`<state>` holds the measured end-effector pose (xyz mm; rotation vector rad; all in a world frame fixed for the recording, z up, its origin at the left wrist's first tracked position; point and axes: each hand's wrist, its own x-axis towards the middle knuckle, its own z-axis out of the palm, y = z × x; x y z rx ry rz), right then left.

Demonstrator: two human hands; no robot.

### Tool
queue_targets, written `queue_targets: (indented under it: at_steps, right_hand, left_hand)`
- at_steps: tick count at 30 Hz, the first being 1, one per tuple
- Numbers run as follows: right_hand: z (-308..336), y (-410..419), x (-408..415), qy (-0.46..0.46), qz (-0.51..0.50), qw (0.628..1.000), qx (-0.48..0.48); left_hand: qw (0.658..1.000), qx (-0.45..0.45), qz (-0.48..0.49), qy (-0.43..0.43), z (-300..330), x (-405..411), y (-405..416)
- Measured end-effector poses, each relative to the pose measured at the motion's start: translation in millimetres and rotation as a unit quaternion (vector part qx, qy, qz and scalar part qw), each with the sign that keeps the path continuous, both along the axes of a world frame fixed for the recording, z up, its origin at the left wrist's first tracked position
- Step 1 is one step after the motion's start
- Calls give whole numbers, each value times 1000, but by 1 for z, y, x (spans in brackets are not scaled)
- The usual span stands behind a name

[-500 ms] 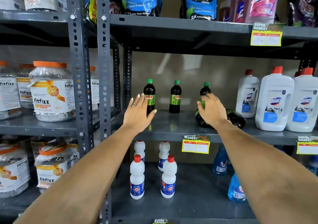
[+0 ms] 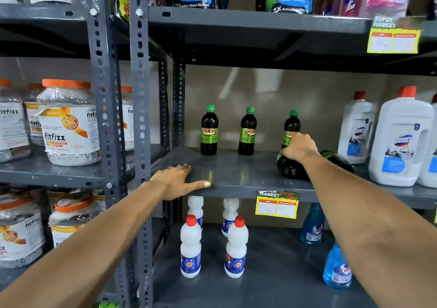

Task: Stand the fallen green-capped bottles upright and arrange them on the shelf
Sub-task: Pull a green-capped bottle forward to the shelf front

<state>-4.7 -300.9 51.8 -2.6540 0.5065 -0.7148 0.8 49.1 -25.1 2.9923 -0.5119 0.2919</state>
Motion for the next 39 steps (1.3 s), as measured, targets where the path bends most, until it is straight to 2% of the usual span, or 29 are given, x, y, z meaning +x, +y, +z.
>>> queue_targets:
  at_steps: [4,10,16,19,22,24,27,34,39]
  right_hand:
    - [6,0,16,64,-37,997,-12]
    - [14,14,27,152,-99,983,-7]
    - [10,27,32,173,-113,978,-29]
    - [5,20,39,124,-113,986,7]
    - [-5,26,42,8,-71,996,52]
    - [-15,43,44,-74,-34,993,87]
    - [-30,75,47,-148,27,978,146]
    - [-52,149,48,-212,190,942,180]
    - [-56,167,55,-207,214,934,199]
  left_hand:
    - [999,34,-14,14,0,8,7]
    - [999,33,-14,1,-1,8,5]
    - [1000,25,-9,3,-5,8,5]
    - [1000,20,-2,2,-7,10,5]
    - [1000,12,2,-25,-9,12,5]
    - [999,13,2,-46,-12,11,3]
    - [998,16,9,-61,-10,11,2]
    - [998,15,23,-51,-10,11,3]
    - [998,3,25,-56,-11,12,2]
